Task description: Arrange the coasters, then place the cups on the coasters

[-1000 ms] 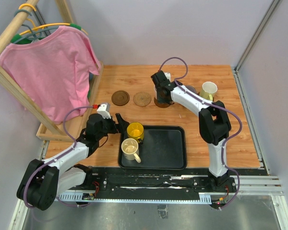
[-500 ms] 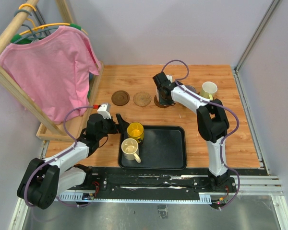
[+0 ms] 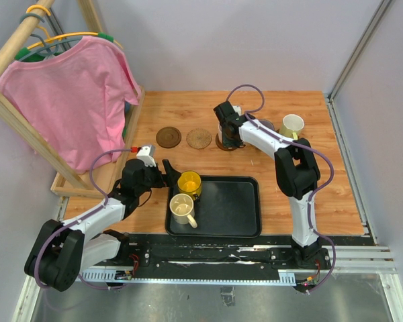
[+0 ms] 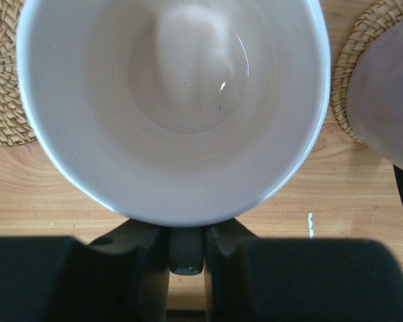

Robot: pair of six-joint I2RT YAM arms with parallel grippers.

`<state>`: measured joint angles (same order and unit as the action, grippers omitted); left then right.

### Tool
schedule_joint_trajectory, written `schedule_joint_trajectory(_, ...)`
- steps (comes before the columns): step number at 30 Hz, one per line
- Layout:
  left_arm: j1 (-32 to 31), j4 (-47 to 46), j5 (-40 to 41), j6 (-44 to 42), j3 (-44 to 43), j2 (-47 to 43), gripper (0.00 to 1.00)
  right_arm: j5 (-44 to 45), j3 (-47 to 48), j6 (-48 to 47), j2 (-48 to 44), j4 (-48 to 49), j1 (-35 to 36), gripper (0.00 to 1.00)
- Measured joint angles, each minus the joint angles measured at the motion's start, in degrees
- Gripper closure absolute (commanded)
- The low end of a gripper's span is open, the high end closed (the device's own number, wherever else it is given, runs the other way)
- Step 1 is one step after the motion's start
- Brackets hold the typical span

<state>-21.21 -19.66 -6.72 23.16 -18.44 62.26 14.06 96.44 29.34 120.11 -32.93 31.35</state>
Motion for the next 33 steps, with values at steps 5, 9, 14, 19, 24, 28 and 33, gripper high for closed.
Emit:
schedule_joint_trajectory(5,0.0,0.0,0.0,0.0,0.0,0.0,0.0,-0.7,0.0,0.9,0.0,0.4,0.0,0.42)
schedule_joint_trajectory(9,0.0,0.0,0.0,0.0,0.0,0.0,0.0,-1.0,-0.4,1.1,0.0,0.6,0.0,0.36)
schedule_joint_trajectory(14,0.0,0.0,0.0,0.0,0.0,0.0,0.0,-1.0,-1.6,1.3,-0.7,0.7,0.0,0.33)
schedule_joint_trajectory(19,0.0,0.0,0.0,-0.2,0.0,-0.3,0.0,-1.2,-5.3,1.6,-3.9,1.6,0.0,0.32)
schedule_joint_trajectory(24,0.0,0.1,0.0,-0.5,0.0,-2.2,0.0,-1.3,-10.6,1.7,-11.0,3.1,0.6,0.29)
schedule_joint_trajectory(28,0.0,0.2,0.0,-0.6,0.0,-3.8,0.0,-1.2,-15.2,1.5,-17.7,5.3,2.4,0.28)
schedule_joint_trajectory(33,0.0,0.8,0.0,-0.4,0.0,-5.3,0.0,-2.1,-22.1,-1.2,-25.7,9.3,7.4,0.31)
